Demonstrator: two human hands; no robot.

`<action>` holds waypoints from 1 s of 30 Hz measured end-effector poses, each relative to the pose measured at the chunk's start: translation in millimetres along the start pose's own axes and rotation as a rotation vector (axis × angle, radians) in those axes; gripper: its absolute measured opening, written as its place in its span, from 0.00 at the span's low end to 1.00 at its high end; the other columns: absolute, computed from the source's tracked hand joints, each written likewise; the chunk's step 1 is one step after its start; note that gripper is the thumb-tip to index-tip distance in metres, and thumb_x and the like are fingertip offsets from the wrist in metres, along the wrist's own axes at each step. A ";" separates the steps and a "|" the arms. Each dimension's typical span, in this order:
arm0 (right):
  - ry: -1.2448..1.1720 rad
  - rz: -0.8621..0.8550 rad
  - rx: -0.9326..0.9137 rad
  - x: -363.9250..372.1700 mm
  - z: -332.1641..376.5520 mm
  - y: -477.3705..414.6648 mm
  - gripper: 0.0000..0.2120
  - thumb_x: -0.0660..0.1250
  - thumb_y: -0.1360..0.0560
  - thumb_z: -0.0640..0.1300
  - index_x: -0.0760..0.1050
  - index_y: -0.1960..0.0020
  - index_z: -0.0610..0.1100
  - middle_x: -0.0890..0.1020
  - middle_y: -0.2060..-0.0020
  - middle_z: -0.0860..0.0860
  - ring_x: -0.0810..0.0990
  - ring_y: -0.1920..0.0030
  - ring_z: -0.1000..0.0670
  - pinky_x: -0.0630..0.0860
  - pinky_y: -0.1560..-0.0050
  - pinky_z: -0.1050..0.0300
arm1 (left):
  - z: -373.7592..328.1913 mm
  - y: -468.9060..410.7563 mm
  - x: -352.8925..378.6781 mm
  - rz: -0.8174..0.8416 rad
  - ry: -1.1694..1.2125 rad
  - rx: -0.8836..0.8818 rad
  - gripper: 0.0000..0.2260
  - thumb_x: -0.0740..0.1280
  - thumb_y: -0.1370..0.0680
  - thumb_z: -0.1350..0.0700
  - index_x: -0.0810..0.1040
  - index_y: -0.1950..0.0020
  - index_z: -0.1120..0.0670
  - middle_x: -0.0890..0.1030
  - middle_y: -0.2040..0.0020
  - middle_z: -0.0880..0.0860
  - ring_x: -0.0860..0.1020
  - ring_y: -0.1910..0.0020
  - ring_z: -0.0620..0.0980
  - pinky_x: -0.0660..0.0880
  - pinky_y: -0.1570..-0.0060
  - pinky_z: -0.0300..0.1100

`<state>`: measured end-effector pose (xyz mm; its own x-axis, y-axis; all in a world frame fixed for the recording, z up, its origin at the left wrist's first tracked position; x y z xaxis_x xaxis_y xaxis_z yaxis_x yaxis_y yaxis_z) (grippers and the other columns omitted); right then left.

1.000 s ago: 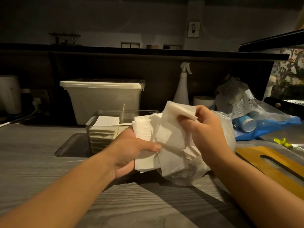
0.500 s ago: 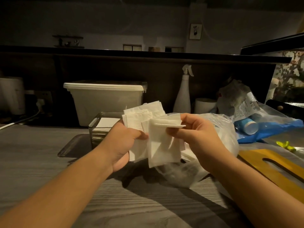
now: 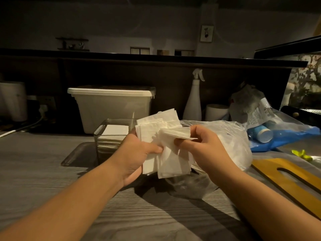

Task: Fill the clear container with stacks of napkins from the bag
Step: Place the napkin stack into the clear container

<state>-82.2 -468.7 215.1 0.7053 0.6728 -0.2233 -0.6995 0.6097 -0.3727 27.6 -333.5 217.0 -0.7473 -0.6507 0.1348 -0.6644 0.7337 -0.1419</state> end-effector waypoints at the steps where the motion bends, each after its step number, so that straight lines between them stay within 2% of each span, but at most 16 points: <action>1: 0.002 0.006 0.017 -0.1 -0.4 -0.4 0.08 0.74 0.26 0.42 0.77 0.51 0.49 0.84 0.54 0.53 0.83 0.52 0.54 0.79 0.62 0.64 | 0.0 -0.7 -0.3 -0.006 -0.003 -0.004 0.21 0.68 0.26 0.71 0.77 0.37 0.53 0.86 0.52 0.52 0.83 0.48 0.51 0.80 0.48 0.47; 3: 0.005 -0.005 0.037 -0.3 -0.2 -0.8 0.10 0.74 0.26 0.43 0.76 0.49 0.50 0.83 0.52 0.54 0.82 0.50 0.54 0.79 0.60 0.64 | -0.9 -2.2 -2.4 -0.018 0.010 -0.008 0.18 0.66 0.24 0.68 0.77 0.39 0.50 0.86 0.53 0.50 0.83 0.49 0.51 0.80 0.54 0.46; 6: -0.017 -0.048 0.066 -2.3 0.8 -1.9 0.13 0.76 0.27 0.44 0.75 0.47 0.50 0.83 0.50 0.54 0.83 0.49 0.53 0.82 0.54 0.59 | -1.0 -3.6 -4.4 -0.037 0.082 -0.032 0.15 0.65 0.22 0.65 0.77 0.39 0.49 0.86 0.50 0.53 0.83 0.48 0.55 0.80 0.53 0.51; 9: -0.063 -0.055 0.127 -4.4 1.6 -2.8 0.15 0.76 0.28 0.44 0.75 0.45 0.49 0.84 0.49 0.51 0.84 0.48 0.50 0.83 0.47 0.50 | 0.2 -4.2 -6.4 -0.060 0.119 -0.057 0.14 0.65 0.21 0.63 0.77 0.37 0.50 0.85 0.49 0.55 0.83 0.49 0.57 0.81 0.55 0.53; 11: -0.077 -0.049 0.146 -5.9 1.8 -3.6 0.15 0.76 0.28 0.44 0.75 0.45 0.49 0.84 0.49 0.51 0.84 0.49 0.50 0.84 0.48 0.49 | -0.8 -5.1 -7.6 -0.074 0.152 -0.061 0.13 0.65 0.21 0.63 0.77 0.38 0.51 0.85 0.48 0.55 0.83 0.49 0.57 0.80 0.55 0.52; 14: -0.108 -0.042 0.137 -9.1 2.5 -3.7 0.13 0.75 0.27 0.41 0.76 0.45 0.48 0.84 0.50 0.51 0.84 0.50 0.50 0.84 0.51 0.53 | -2.4 -7.4 -11.3 -0.099 0.210 -0.049 0.13 0.64 0.21 0.63 0.77 0.40 0.50 0.84 0.47 0.55 0.82 0.48 0.58 0.80 0.52 0.55; 16: -0.110 0.010 0.105 -10.9 5.2 -2.3 0.11 0.73 0.27 0.39 0.79 0.46 0.48 0.85 0.51 0.51 0.85 0.50 0.50 0.83 0.50 0.52 | -2.9 -8.1 -13.2 -0.078 0.240 -0.048 0.13 0.64 0.21 0.62 0.77 0.38 0.51 0.85 0.45 0.55 0.82 0.46 0.60 0.80 0.49 0.59; 18: -0.165 0.144 0.033 -9.1 9.1 0.2 0.11 0.75 0.29 0.38 0.81 0.48 0.46 0.86 0.53 0.50 0.85 0.49 0.48 0.82 0.49 0.50 | -2.2 -8.5 -13.9 -0.035 0.271 -0.065 0.15 0.62 0.21 0.60 0.78 0.36 0.53 0.85 0.45 0.56 0.82 0.45 0.61 0.79 0.46 0.61; 20: -0.240 0.274 -0.034 -6.1 11.7 3.7 0.12 0.76 0.33 0.40 0.82 0.50 0.44 0.86 0.53 0.49 0.84 0.49 0.46 0.81 0.51 0.53 | -1.1 -8.1 -11.4 0.015 0.290 -0.097 0.15 0.61 0.20 0.57 0.77 0.34 0.54 0.84 0.44 0.58 0.82 0.44 0.62 0.77 0.42 0.61; 22: -0.278 0.329 -0.063 -3.1 12.0 5.2 0.12 0.71 0.33 0.41 0.81 0.49 0.42 0.86 0.51 0.49 0.84 0.49 0.47 0.80 0.52 0.56 | 1.5 -7.7 -8.6 0.067 0.315 -0.128 0.16 0.60 0.19 0.55 0.76 0.32 0.55 0.83 0.42 0.60 0.81 0.42 0.64 0.75 0.39 0.63; 24: -0.289 0.325 -0.070 -1.1 11.0 4.5 0.13 0.69 0.32 0.40 0.80 0.47 0.41 0.86 0.51 0.48 0.84 0.49 0.48 0.80 0.51 0.55 | 4.2 -7.8 -7.5 0.083 0.303 -0.117 0.17 0.59 0.19 0.55 0.76 0.32 0.54 0.83 0.41 0.61 0.81 0.42 0.64 0.76 0.40 0.63; 28: -0.273 0.209 -0.035 0.8 7.4 3.4 0.09 0.68 0.24 0.34 0.80 0.46 0.44 0.86 0.50 0.49 0.84 0.46 0.47 0.80 0.42 0.45 | 6.6 -4.7 -3.2 0.078 0.254 -0.066 0.15 0.55 0.17 0.55 0.81 0.41 0.52 0.84 0.45 0.60 0.82 0.45 0.62 0.79 0.44 0.61; 30: -0.233 0.200 -0.038 4.1 6.7 5.9 0.10 0.68 0.24 0.33 0.80 0.47 0.45 0.86 0.51 0.50 0.85 0.48 0.49 0.82 0.46 0.49 | 6.4 -2.3 1.2 0.097 0.244 -0.067 0.16 0.54 0.16 0.54 0.81 0.41 0.52 0.84 0.45 0.60 0.82 0.44 0.62 0.78 0.44 0.60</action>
<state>-84.2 -459.5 218.0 0.5057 0.8586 -0.0846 -0.8138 0.4422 -0.3770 28.2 -337.2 211.2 -0.7780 -0.5165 0.3577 -0.5822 0.8068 -0.1012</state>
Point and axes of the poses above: each hand's wrist, its own y-axis away from the middle knuckle, its own x-axis out of the palm, z = x × y, the point moved 2 cm from there along -y, towards the middle knuckle
